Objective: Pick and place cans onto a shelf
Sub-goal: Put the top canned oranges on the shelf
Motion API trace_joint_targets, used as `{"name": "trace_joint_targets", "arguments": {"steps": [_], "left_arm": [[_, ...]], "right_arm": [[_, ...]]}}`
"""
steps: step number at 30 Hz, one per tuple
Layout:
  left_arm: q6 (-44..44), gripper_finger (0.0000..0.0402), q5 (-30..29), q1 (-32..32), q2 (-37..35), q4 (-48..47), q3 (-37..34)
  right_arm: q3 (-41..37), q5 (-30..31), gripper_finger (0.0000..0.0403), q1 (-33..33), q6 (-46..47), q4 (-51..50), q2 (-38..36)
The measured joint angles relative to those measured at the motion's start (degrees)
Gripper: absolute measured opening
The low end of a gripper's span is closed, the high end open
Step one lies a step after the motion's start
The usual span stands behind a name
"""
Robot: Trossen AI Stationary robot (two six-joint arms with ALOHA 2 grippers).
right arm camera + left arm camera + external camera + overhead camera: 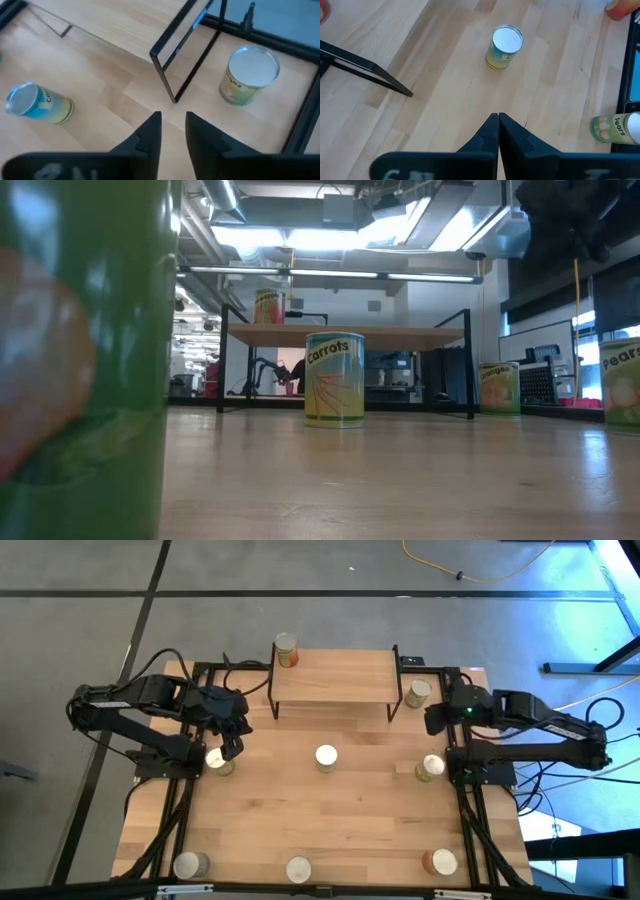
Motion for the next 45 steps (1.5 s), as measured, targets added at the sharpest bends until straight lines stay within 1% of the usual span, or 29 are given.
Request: {"name": "trace_joint_targets", "arguments": {"steps": [5,7,11,17,20,23,28,34,38,40,42,45], "left_arm": [[0.0,0.0000,0.1,0.0,0.0,0.0,0.0],[0.0,0.0000,0.2,0.0,0.0,0.0,0.0],[0.1,0.0000,0.2,0.0,0.0,0.0,0.0],[0.1,0.0000,0.2,0.0,0.0,0.0,0.0],[0.0,0.0000,0.2,0.0,0.0,0.0,0.0],[0.0,0.0000,0.2,0.0,0.0,0.0,0.0],[-0.4,0.0000,0.2,0.0,0.0,0.0,0.0],[-0.5,0.0000,0.2,0.0,0.0,0.1,0.0],[-1.7,0.0000,0.2,0.0,0.0,0.1,0.0],[-2.0,0.0000,0.2,0.0,0.0,0.1,0.0],[-2.1,0.0000,0.2,0.0,0.0,0.1,0.0],[-3.4,0.0000,0.2,0.0,0.0,0.3,0.0]], "right_arm": [[0.1,-1.4,0.0099,-5.0,6.5,0.1,3.1],[1.1,-2.7,0.0098,-8.3,6.8,0.0,4.4],[4.8,-5.7,0.0098,-15.5,2.7,0.0,7.9],[10.1,-13.2,0.0098,-26.3,-1.3,-3.1,16.4],[11.1,-16.1,0.0098,-30.7,-4.3,-5.1,20.9],[11.2,-19.0,0.0097,-33.7,-8.7,-5.7,25.2],[11.1,-19.5,0.0097,-36.3,-15.3,-5.1,32.1],[11.1,-19.8,0.0097,-38.0,-25.2,-3.5,37.8],[11.1,-19.7,0.0097,-38.5,-29.9,-2.7,40.4],[11.1,-18.4,0.0097,-38.5,-32.0,-1.6,41.4],[11.1,-17.3,0.0097,-38.5,-32.9,-0.7,42.2],[11.2,-17.8,0.0097,-38.5,-34.0,-0.1,43.0]]}}
